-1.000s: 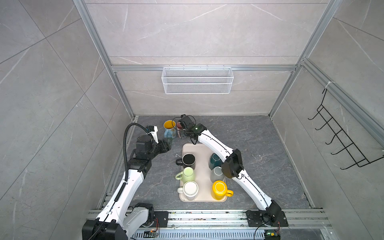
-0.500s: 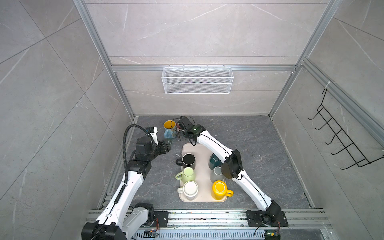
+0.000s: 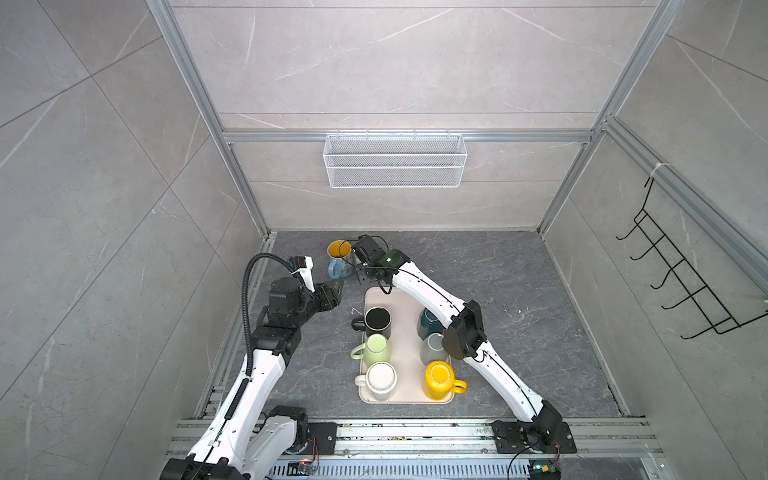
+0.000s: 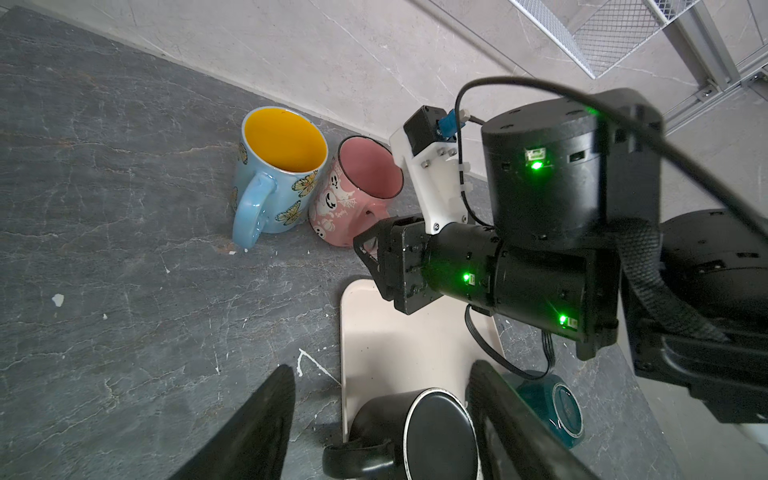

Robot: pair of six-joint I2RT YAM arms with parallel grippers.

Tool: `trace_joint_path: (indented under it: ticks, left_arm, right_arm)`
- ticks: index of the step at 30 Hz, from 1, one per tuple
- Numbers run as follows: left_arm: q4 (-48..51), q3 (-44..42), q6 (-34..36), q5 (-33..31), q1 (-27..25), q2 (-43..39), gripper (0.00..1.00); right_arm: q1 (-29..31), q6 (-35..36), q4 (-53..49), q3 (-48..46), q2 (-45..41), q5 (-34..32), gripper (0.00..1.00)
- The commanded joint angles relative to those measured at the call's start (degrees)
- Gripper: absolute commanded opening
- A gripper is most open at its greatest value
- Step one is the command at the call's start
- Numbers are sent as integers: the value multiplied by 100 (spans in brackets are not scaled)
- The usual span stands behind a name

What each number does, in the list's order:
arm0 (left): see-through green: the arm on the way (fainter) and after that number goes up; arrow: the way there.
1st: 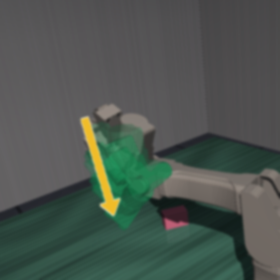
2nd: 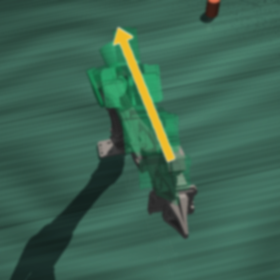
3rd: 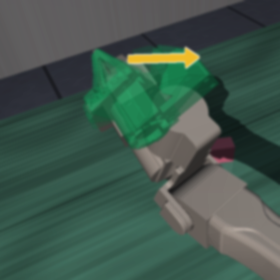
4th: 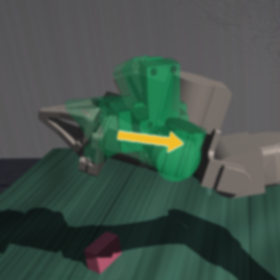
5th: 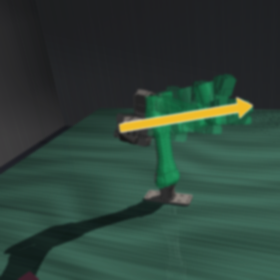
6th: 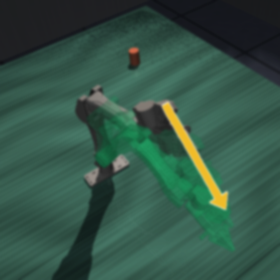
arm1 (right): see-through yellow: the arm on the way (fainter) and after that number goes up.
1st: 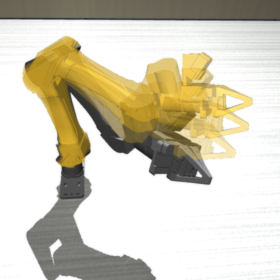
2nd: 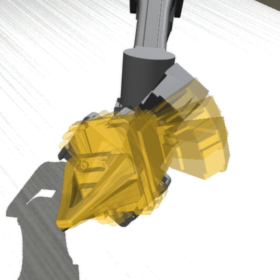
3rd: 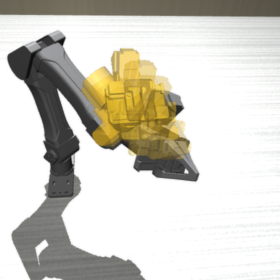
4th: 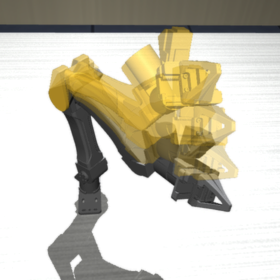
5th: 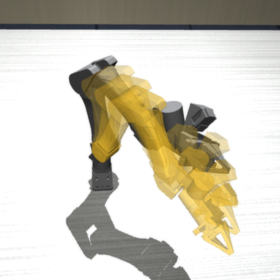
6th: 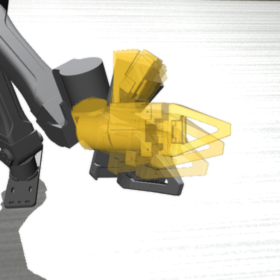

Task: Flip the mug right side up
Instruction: 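Raise the right gripper away from the pink mug while the left lowers toward the tray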

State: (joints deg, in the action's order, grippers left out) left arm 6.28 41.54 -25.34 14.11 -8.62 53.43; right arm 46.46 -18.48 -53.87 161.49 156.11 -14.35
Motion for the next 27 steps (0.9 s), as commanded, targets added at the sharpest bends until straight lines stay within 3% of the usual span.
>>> trace_joint_path:
  ticks: [1, 9, 17, 20, 23, 27]
  left_arm:
    - [184, 185, -163, 127, 28, -178, 69]
    - [484, 305, -701, 307, 27, -588, 68]
    - [915, 482, -1681, 620, 27, -45, 62]
    - [1205, 531, -2574, 452, 21, 169, 55]
    - [1146, 319, -3711, 427, 20, 190, 55]
    - [780, -85, -4914, 452, -8, 39, 55]
  right_arm:
    - [56, -77, -291, -179, -630, -332, 51]
    - [210, -139, 71, -1677, -1787, -628, 60]
    - [214, -602, 2012, -4889, -4009, -110, 69]
    - [176, -756, 2609, -5907, -4759, -65, 73]
    - [10, -1134, 2889, -6776, -5336, -21, 75]
    - [-449, -1642, 3734, -7983, -6126, 680, 76]
